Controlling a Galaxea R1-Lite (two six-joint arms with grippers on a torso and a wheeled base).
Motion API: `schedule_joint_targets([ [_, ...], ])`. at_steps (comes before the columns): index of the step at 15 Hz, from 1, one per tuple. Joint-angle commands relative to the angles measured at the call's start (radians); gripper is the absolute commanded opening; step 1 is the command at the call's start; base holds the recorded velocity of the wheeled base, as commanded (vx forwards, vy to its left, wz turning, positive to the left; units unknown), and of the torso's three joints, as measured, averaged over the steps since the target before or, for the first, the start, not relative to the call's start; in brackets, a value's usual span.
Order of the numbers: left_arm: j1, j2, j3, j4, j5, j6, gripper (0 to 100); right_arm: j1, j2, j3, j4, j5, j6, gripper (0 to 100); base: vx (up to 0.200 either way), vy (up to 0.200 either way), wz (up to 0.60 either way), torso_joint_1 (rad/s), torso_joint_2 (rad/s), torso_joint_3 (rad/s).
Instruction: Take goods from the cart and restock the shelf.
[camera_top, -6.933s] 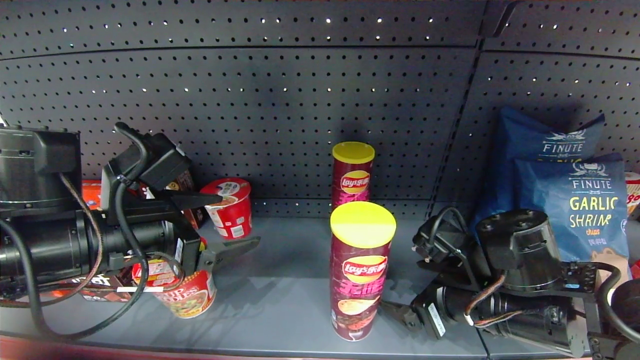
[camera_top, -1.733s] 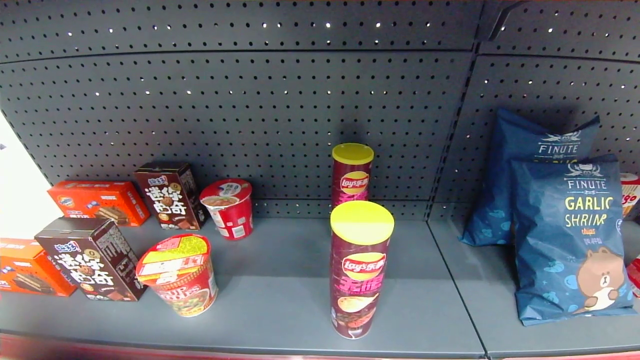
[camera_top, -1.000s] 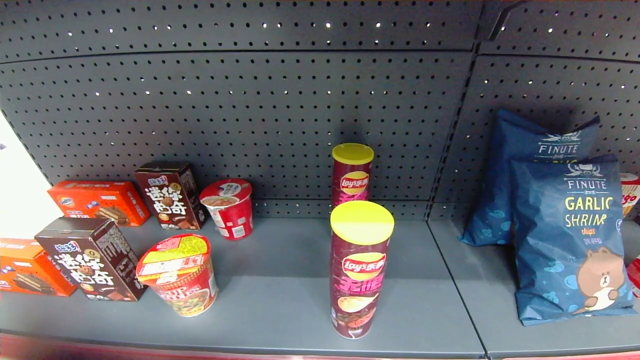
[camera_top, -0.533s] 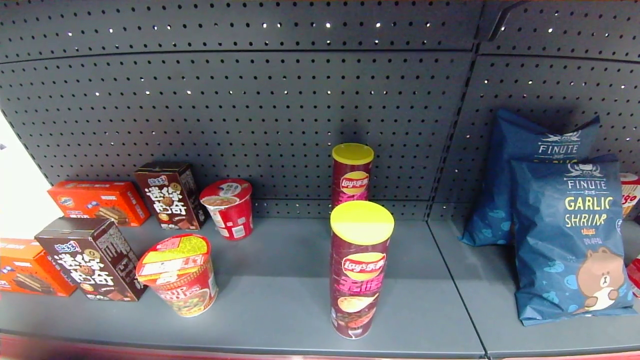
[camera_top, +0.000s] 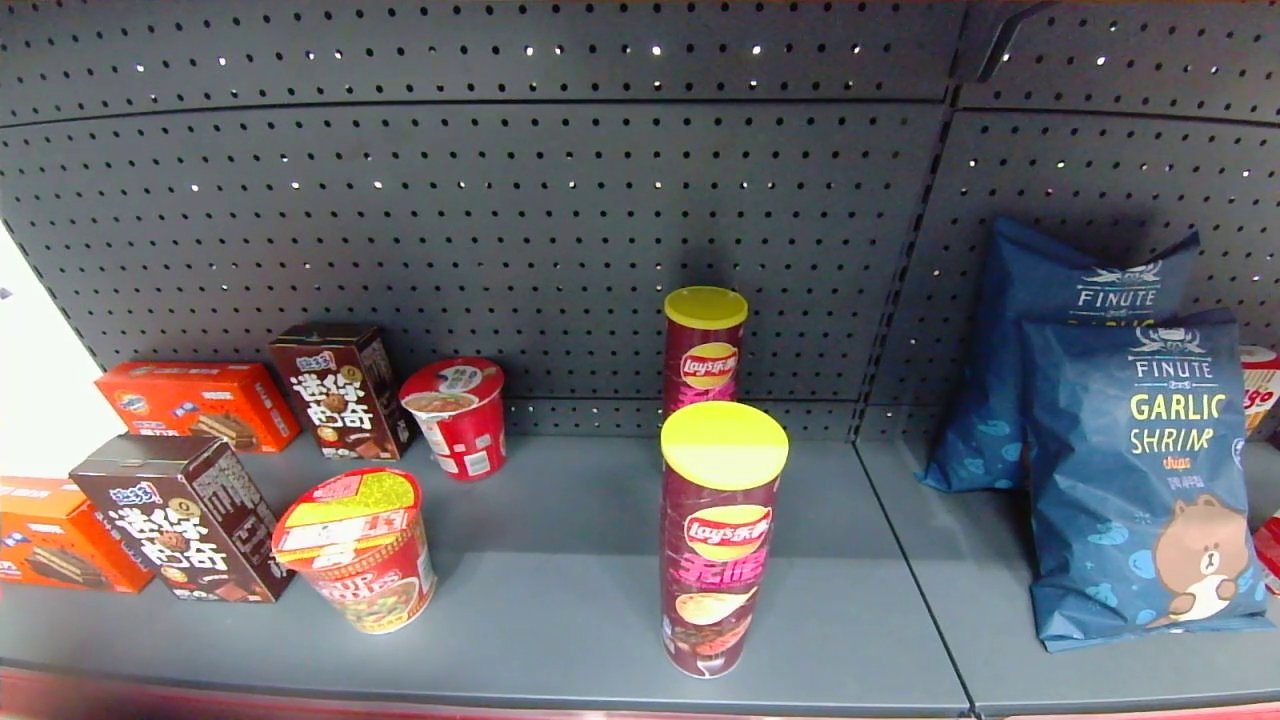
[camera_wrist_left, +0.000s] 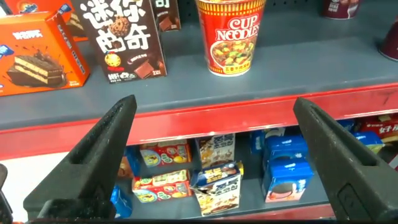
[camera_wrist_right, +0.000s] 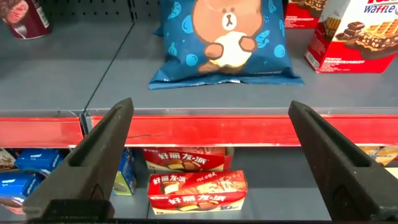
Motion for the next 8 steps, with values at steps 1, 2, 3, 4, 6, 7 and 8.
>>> schedule_joint_targets([
  [1,0.000,0.001,0.000,0.000,0.000,-0.004,100,0.000,0.000,0.000,0.000,0.000,0.000,100,0.000,0.000,0.00,0.000,0.00,0.000],
  [2,0.000,0.001,0.000,0.000,0.003,-0.007,100,0.000,0.000,0.000,0.000,0.000,0.000,100,0.000,0.000,0.00,0.000,0.00,0.000],
  [3,0.000,0.001,0.000,0.000,0.003,-0.007,100,0.000,0.000,0.000,0.000,0.000,0.000,100,0.000,0.000,0.00,0.000,0.00,0.000],
  [4,0.000,0.001,0.000,0.000,0.003,-0.007,100,0.000,0.000,0.000,0.000,0.000,0.000,100,0.000,0.000,0.00,0.000,0.00,0.000],
  [6,0.000,0.001,0.000,0.000,0.002,-0.007,100,0.000,0.000,0.000,0.000,0.000,0.000,100,0.000,0.000,0.00,0.000,0.00,0.000],
  [7,0.000,0.001,0.000,0.000,0.002,-0.005,100,0.000,0.000,0.000,0.000,0.000,0.000,100,0.000,0.000,0.00,0.000,0.00,0.000],
  [8,0.000,0.001,0.000,0.000,0.002,-0.002,100,0.000,0.000,0.000,0.000,0.000,0.000,100,0.000,0.000,0.00,0.000,0.00,0.000],
])
